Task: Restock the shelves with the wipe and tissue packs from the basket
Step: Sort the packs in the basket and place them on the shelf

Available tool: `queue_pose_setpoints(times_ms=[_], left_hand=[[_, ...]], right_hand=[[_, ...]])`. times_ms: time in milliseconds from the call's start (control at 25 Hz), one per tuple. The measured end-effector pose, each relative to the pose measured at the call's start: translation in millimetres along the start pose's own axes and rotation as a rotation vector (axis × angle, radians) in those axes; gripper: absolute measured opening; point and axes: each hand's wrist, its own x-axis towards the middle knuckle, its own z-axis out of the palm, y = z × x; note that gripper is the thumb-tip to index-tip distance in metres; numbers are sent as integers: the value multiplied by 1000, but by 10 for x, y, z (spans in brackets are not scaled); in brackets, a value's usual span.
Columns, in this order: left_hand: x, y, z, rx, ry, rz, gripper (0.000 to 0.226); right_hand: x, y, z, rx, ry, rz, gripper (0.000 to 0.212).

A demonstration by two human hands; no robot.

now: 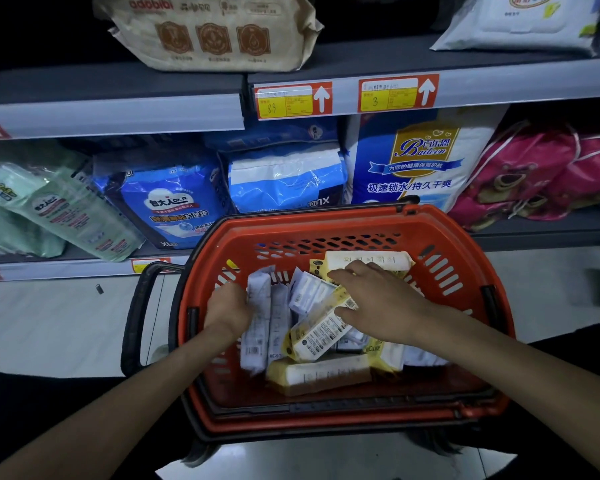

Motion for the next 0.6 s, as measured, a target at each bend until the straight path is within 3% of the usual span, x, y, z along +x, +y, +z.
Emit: queue_pose_setpoints(times_ms=[80, 200, 320, 400, 480, 600], left_hand=[[-11, 74, -254, -58, 16, 83, 33], [-99, 251, -667, -506, -147, 134, 6], [-258, 426, -928, -945, -393, 167, 32], [-309, 517, -983, -1126, -445, 205, 42], [-352, 588, -971, -1193, -462, 231, 39], [-444, 692, -905, -1134, -503, 266, 34]], right_hand=[[1, 2, -28, 68, 1, 2, 66], [17, 7, -42, 280, -18, 55, 70], [27, -20, -153, 813, -41, 144, 71], [8, -45, -269, 1251, -111, 103, 62], [-32, -74, -337, 1453, -129, 48, 67], [-27, -101, -217, 1466, 46, 102, 80]])
